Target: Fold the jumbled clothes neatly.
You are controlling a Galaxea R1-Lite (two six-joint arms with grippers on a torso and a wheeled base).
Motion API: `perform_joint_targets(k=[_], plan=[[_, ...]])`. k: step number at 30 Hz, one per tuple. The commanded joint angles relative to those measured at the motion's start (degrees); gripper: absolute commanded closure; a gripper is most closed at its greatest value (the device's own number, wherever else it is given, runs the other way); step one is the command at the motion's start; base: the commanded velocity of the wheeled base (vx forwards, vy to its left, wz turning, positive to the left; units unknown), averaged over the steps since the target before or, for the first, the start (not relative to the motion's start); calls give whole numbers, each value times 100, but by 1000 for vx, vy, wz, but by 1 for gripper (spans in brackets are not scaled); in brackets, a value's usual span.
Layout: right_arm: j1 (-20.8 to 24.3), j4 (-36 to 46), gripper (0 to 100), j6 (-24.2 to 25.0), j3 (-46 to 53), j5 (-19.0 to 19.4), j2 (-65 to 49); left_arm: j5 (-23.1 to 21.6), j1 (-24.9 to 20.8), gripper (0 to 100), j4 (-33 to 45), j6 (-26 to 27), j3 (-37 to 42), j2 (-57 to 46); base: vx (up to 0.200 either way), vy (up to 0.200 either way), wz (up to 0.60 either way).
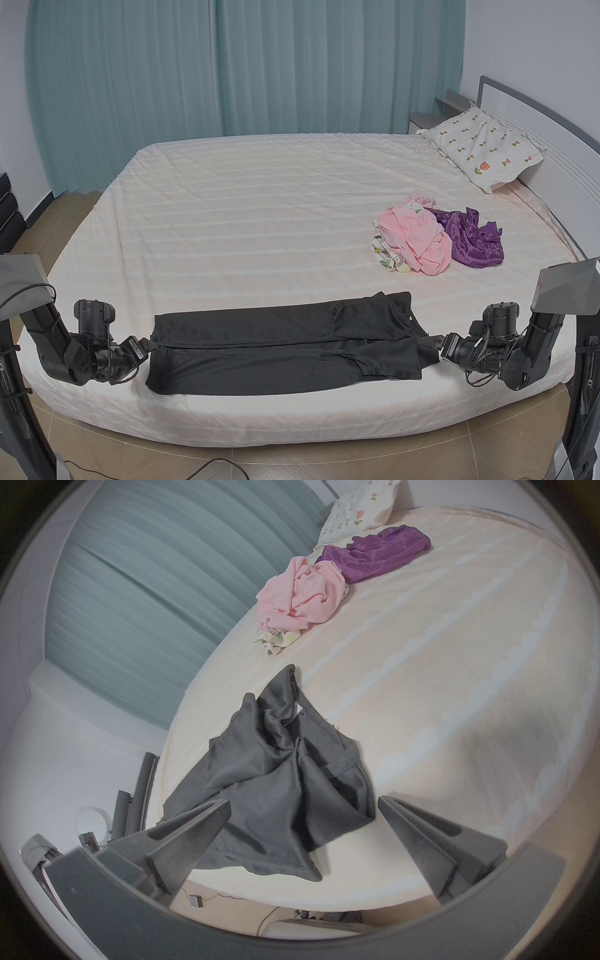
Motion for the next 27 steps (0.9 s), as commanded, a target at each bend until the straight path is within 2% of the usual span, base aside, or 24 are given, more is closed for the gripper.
perform_joint_targets(k=[1, 5, 14, 18, 24, 26, 27], plan=[[-70, 7, 0, 125, -131, 60, -52, -59, 20, 0, -46, -25, -41, -83, 0, 0, 0], [-52, -20, 0, 152, -131, 60, -52, -59, 28, 0, -73, -87, -85, -100, 0, 0, 0], [-17, -63, 0, 161, -113, 60, -34, -120, -86, 0, -73, -306, -270, -4, 200, 0, 0], [1, -72, 0, 152, -87, 60, -25, -340, -156, 0, -38, -561, -533, 58, 0, 0, 0], [27, -81, 0, 152, -69, 60, -25, -375, -174, 0, -64, -412, -762, 462, 0, 0, 0], [44, -81, 0, 152, -52, 60, -25, -366, -156, 0, -90, 10, -771, 691, 0, 0, 0], [44, -81, 0, 152, -52, 60, -25, -366, -156, 0, -90, 10, -771, 691, 0, 0, 0]])
